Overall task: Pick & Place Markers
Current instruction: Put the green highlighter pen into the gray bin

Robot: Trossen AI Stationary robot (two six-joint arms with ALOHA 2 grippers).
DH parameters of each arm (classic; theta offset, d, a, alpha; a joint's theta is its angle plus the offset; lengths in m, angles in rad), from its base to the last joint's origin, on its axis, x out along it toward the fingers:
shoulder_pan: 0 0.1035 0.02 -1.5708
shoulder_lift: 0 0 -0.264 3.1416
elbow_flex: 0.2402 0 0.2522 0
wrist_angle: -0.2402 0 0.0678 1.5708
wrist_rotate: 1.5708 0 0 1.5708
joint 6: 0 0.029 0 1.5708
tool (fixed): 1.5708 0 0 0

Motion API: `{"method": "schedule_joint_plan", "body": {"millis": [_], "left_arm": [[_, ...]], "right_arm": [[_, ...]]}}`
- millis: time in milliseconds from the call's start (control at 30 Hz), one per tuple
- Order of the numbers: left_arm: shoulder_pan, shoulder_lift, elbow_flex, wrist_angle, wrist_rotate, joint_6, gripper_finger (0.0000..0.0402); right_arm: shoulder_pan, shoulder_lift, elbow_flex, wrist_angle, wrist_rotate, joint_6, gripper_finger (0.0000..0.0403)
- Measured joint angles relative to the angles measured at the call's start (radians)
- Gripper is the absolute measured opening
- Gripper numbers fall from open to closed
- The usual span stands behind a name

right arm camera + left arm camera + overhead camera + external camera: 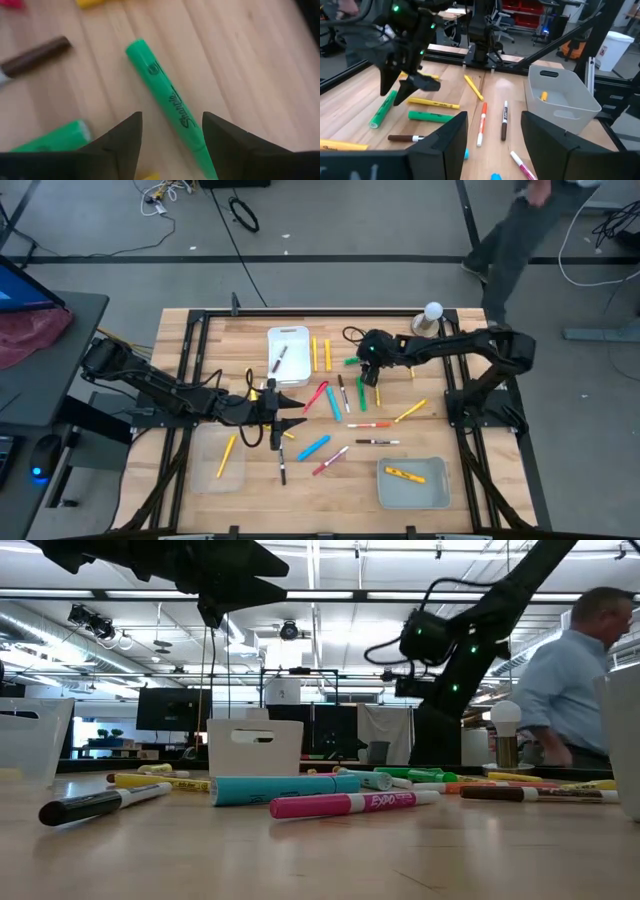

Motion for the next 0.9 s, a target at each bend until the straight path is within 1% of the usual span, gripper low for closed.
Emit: {"method": "schedule_joint_plan", "body": {"millis": [133,267,467,600,700,800,900], "left_arm": [[0.0,0.0,0.0,0.0,0.0,0.0,0.0192],[0.0,0.0,0.0,0.001,0.0,-0.001,0.0192],[0.0,0.0,0.0,0.002,0.0,-0.001,0.0192],[0.0,0.0,0.0,0.002,0.0,-0.002,0.0193],[0.0,0.0,0.0,0.002,0.0,-0.015,0.0193],[0.0,0.0,0.0,0.002,0.0,-0.022,0.0192],[0.0,0.0,0.0,0.002,0.0,-0.026,0.0193]], "right_arm": [[-0.034,0.053,0.0,0.021,-0.018,-0.02,0.0195],[-0.062,0.073,0.002,0.026,-0.056,-0.018,0.0175],[-0.087,0.078,0.003,0.029,-0.124,-0.013,0.0128],[-0.091,0.079,0.003,0.03,-0.134,-0.014,0.0093],[-0.093,0.08,0.002,0.03,-0.139,-0.017,0.0074],[-0.093,0.084,0.002,0.029,-0.14,-0.021,0.0067],[-0.093,0.085,0.002,0.022,-0.139,-0.028,0.0069]]}}
